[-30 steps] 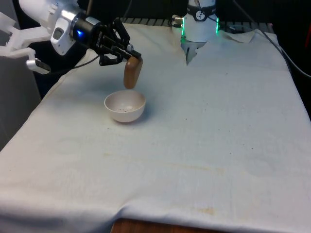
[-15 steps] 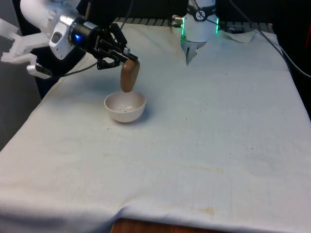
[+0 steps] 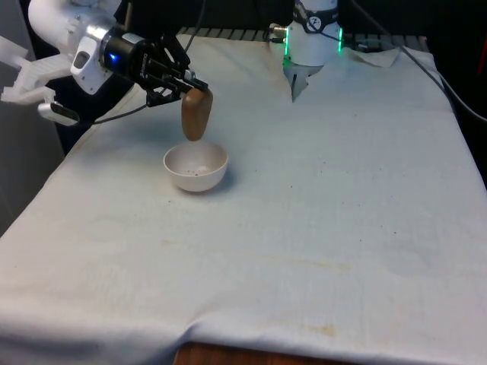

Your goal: Pour the coffee beans from the cup into the bowl.

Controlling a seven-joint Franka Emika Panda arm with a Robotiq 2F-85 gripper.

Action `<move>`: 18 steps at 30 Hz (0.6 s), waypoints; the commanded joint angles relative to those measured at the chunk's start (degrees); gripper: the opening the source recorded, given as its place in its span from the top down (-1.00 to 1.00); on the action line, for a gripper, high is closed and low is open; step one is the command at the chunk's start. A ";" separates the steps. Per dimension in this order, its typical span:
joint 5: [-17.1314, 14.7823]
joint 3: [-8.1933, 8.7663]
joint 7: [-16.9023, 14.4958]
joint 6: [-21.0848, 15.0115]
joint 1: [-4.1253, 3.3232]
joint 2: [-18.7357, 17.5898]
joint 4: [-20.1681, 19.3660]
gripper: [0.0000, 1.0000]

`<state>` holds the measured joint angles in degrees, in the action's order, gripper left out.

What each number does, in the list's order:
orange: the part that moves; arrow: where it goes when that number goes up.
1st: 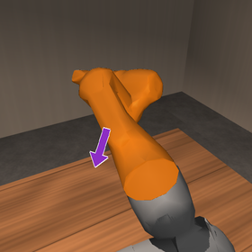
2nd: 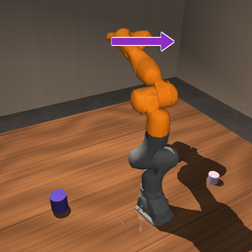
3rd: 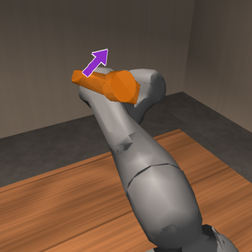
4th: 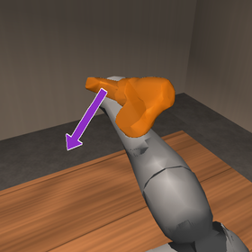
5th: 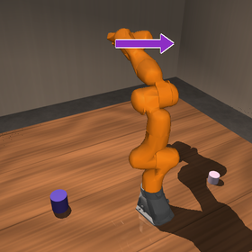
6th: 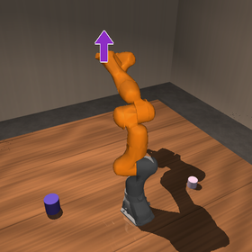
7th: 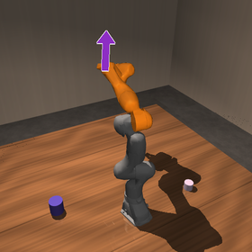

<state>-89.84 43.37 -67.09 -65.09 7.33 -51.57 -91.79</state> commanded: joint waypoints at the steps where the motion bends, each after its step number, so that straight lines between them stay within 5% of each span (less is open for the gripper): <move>1: -0.40 -0.34 0.86 0.86 0.57 -0.52 0.63 0.97; 7: -1.60 -0.29 1.66 2.12 0.97 -1.26 0.57 0.97; 8: -1.38 0.17 0.86 1.43 0.34 -0.97 0.06 0.97; 9: -1.83 -0.29 1.78 2.41 1.09 -1.38 0.57 0.97; 12: -2.69 -0.11 2.35 3.38 1.20 -1.83 0.57 0.97; 17: -4.01 0.46 3.38 5.39 1.15 -2.06 0.46 0.97; 18: -3.90 0.80 2.64 5.04 0.69 -2.01 0.06 0.97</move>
<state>-93.74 44.18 -64.46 -60.05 8.02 -53.57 -91.73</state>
